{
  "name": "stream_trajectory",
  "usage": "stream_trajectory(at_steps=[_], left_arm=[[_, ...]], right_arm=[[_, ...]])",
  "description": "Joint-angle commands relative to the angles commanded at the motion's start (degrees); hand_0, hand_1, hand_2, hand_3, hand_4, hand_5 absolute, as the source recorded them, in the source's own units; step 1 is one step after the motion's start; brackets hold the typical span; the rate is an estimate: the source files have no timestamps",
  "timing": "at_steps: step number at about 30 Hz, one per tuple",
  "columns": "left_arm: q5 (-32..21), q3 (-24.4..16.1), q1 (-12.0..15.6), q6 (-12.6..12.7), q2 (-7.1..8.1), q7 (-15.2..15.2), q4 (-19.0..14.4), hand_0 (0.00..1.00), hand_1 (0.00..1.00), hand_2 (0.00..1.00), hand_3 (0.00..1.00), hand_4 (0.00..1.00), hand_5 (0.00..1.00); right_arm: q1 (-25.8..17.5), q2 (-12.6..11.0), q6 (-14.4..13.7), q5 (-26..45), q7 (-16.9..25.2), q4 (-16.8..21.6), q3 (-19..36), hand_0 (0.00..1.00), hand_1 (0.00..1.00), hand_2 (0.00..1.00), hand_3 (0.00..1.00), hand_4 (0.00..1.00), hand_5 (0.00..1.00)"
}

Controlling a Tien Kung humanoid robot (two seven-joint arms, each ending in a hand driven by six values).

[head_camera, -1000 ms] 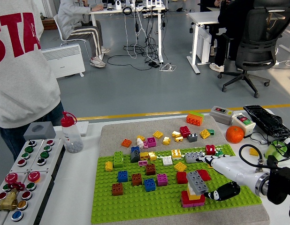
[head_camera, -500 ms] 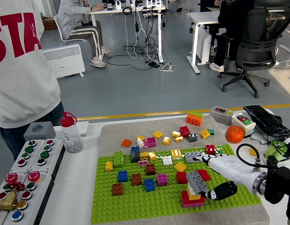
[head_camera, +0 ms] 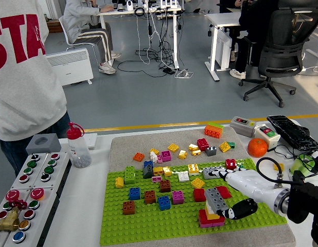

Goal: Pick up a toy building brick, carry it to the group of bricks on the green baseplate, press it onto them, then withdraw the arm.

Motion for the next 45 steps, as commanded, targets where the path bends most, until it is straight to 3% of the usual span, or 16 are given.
stream_trajectory(at_steps=[45], left_arm=[[-0.89, 0.25, -0.43, 0.01, 0.01, -0.04, 0.0, 0.669, 0.616, 0.572, 0.456, 0.237, 0.998]], right_arm=[[0.33, -1.04, 0.85, 0.54, 0.25, 0.0, 0.33, 0.96, 0.856, 0.998, 0.964, 0.815, 0.31]])
